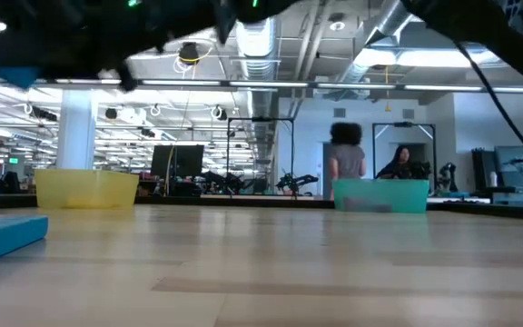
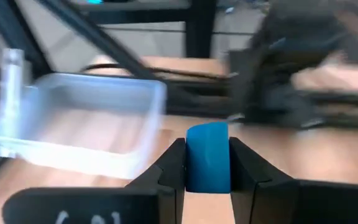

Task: Sort & place blocks by color
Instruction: Put the top right blue block into the transparent bin

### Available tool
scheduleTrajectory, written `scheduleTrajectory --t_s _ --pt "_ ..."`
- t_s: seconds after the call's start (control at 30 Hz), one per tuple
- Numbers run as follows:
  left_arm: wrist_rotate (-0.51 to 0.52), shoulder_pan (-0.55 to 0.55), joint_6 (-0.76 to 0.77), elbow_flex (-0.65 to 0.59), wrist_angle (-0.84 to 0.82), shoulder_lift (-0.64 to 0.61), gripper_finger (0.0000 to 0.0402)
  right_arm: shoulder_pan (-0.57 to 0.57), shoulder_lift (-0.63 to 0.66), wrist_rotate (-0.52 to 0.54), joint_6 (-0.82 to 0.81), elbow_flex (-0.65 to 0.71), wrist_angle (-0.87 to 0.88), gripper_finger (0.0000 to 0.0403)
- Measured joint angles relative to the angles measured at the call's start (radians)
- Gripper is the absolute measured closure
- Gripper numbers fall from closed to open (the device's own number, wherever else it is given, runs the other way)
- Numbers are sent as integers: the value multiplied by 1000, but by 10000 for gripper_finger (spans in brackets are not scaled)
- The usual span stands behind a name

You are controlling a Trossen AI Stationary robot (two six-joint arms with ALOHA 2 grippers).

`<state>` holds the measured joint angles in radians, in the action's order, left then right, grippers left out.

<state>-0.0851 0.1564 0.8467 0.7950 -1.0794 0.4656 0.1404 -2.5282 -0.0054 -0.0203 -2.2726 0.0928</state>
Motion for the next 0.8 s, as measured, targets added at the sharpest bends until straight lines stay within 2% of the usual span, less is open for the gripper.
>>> scheduleTrajectory --t_s 0.13,0.3,0.5,0.8 --pt "-75 0 53 -115 137 -30 221 -15 96 66 119 -1 103 310" --pt "-87 0 92 -206 299 -48 179 -20 169 164 268 -1 216 310" --pt "-127 1 81 -259 571 -51 133 -30 200 217 320 -1 240 310" --pt "-156 2 24 -289 796 -52 139 -36 255 217 449 2 186 310"
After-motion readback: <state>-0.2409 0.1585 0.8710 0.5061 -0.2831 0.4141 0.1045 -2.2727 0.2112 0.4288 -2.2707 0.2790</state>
